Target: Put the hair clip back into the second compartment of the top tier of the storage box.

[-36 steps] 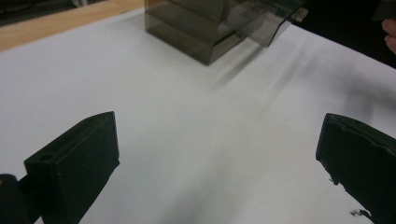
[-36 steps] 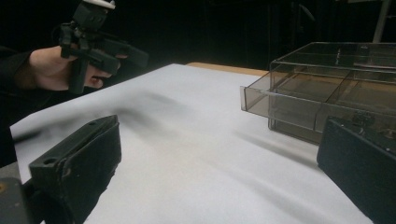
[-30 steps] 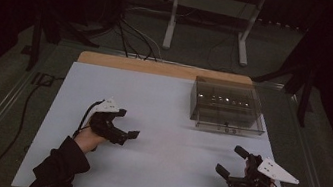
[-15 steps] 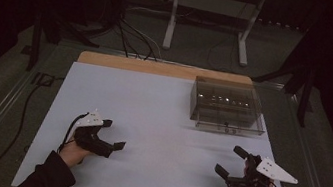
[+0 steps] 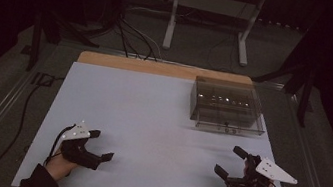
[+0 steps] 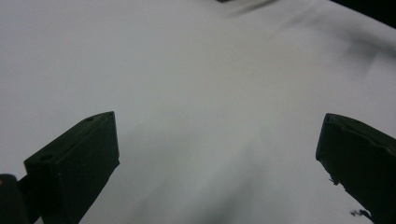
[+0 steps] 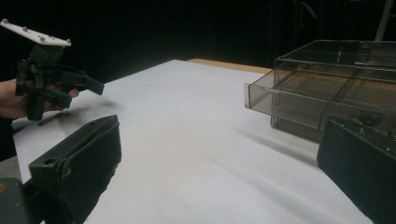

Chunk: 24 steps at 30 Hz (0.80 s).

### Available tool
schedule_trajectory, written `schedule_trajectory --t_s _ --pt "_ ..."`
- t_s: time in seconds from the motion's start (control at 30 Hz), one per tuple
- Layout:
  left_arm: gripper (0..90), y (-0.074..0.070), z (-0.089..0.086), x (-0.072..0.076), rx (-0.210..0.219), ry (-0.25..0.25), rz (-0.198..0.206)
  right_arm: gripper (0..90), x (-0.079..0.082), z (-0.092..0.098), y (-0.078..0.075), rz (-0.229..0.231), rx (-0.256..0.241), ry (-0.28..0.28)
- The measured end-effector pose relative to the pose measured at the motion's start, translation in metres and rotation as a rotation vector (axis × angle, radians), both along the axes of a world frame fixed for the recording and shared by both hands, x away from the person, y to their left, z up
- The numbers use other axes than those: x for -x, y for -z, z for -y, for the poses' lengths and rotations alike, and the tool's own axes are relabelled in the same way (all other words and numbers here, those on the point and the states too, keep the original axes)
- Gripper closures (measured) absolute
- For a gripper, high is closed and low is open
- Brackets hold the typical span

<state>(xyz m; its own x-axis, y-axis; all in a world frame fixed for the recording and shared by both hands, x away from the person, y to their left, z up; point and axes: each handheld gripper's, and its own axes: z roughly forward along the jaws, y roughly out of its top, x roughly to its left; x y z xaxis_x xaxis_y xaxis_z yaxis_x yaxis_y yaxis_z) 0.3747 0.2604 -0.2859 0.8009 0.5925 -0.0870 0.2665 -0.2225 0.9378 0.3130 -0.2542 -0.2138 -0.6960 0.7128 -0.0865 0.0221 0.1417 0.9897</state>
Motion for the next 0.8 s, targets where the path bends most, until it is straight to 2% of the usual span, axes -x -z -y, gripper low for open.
schedule_trajectory --t_s 0.13,0.23,0.57,0.8 --pt "0.4 0.004 -0.005 0.007 -0.004 -0.004 -0.003 0.0 0.000 0.000 0.000 -0.003 -0.001 -0.001" --pt "0.4 0.007 -0.015 0.013 0.016 -0.021 -0.009 0.0 0.000 0.000 0.000 -0.004 0.001 -0.003" --pt "0.4 0.014 -0.035 0.025 0.030 -0.061 -0.007 0.0 -0.001 0.000 0.001 -0.006 0.005 -0.004" --pt "0.4 0.017 -0.040 0.026 0.032 -0.071 -0.010 0.0 -0.002 0.000 0.002 -0.009 0.011 -0.006"
